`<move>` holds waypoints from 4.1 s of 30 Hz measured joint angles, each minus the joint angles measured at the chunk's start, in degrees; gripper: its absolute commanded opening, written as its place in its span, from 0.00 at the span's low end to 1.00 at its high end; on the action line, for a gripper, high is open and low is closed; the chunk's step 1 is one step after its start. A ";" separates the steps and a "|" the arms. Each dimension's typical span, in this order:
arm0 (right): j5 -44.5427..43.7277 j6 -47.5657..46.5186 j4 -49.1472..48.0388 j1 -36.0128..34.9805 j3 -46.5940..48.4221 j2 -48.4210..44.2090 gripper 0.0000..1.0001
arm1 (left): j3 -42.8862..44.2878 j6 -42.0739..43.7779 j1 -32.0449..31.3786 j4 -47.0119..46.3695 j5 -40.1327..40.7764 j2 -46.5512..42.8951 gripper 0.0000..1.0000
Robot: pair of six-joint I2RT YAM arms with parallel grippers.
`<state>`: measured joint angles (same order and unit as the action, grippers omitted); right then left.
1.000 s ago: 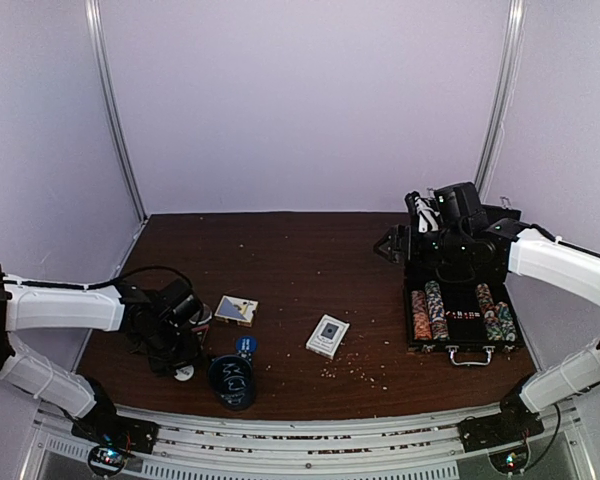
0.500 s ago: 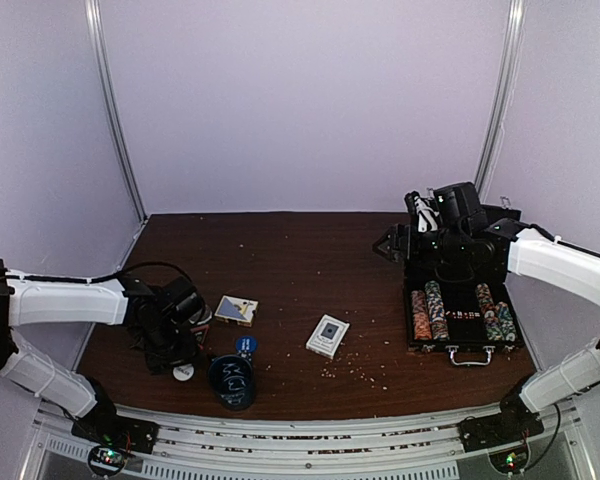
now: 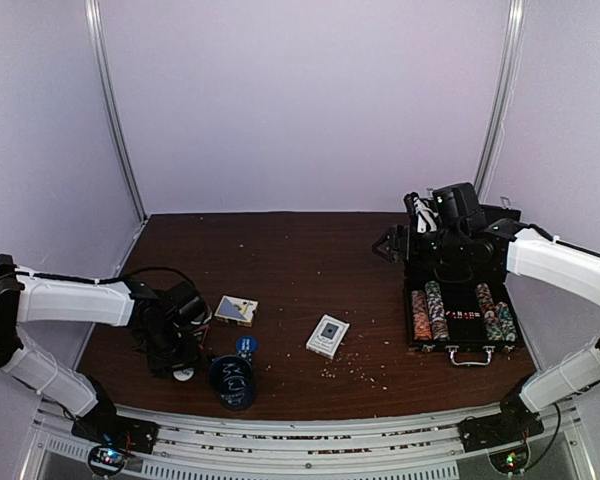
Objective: Pack up texas hold em set
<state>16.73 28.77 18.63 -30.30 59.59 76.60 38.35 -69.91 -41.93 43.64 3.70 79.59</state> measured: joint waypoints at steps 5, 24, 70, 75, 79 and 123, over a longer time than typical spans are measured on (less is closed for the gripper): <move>-0.04 0.07 0.00 0.00 0.00 0.00 0.85 | 1.99 1.46 0.02 1.27 -0.13 2.73 0.63; -0.04 0.17 -0.02 0.00 -0.35 0.00 0.84 | 0.66 1.66 0.11 0.46 -0.04 0.76 0.48; 29.99 4.50 -2.05 -5.46 14.67 37.59 0.69 | 45.92 22.95 -9.40 -6.80 -7.74 33.48 0.44; 32.37 5.27 -2.58 -5.73 15.26 39.52 0.63 | 46.01 24.46 -9.84 -7.61 -8.79 33.53 0.44; 33.62 6.38 -3.28 -5.73 15.26 39.60 0.58 | 46.64 25.53 -10.10 -7.87 -9.31 34.16 0.44; 36.17 7.06 -5.35 -1.33 8.26 31.80 0.00 | 45.35 27.34 -13.49 -11.52 -5.49 31.95 0.80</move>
<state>52.90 35.83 13.28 -31.64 67.85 108.40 83.70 -42.57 -55.42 32.12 -1.78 111.55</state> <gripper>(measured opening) 0.019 0.801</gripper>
